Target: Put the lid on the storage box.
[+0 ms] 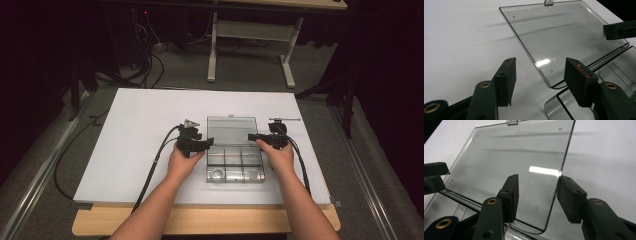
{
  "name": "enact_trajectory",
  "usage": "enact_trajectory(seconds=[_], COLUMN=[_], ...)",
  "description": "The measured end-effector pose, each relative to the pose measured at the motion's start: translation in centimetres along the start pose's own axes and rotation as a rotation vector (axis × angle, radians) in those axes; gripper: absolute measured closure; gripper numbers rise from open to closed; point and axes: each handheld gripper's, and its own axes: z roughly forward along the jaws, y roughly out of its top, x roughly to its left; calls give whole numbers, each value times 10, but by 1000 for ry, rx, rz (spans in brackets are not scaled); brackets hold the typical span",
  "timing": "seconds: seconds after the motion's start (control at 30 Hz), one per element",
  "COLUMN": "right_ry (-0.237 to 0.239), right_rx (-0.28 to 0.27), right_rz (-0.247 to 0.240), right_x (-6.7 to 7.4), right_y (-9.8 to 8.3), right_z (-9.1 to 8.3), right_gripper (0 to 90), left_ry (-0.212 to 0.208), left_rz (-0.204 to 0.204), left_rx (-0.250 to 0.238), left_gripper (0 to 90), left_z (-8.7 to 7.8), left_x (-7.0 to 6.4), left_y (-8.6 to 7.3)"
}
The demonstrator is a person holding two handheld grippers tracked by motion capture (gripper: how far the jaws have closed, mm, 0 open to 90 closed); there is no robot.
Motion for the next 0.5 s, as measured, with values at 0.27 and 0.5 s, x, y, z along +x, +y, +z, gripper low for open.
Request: enact_trajectory(seconds=[0.27,0.5], right_ry=[-30,-53], right_rx=[-36,-67], right_rz=[-39,-66], right_x=[4,8], right_y=[0,0], right_z=[-7,-13], right_gripper=[613,668], left_ry=[3,4], left_rz=[1,2], left_rx=[-7,-21], left_gripper=[465,493], left_z=[-2,-6], left_x=[2,2], left_y=[0,2])
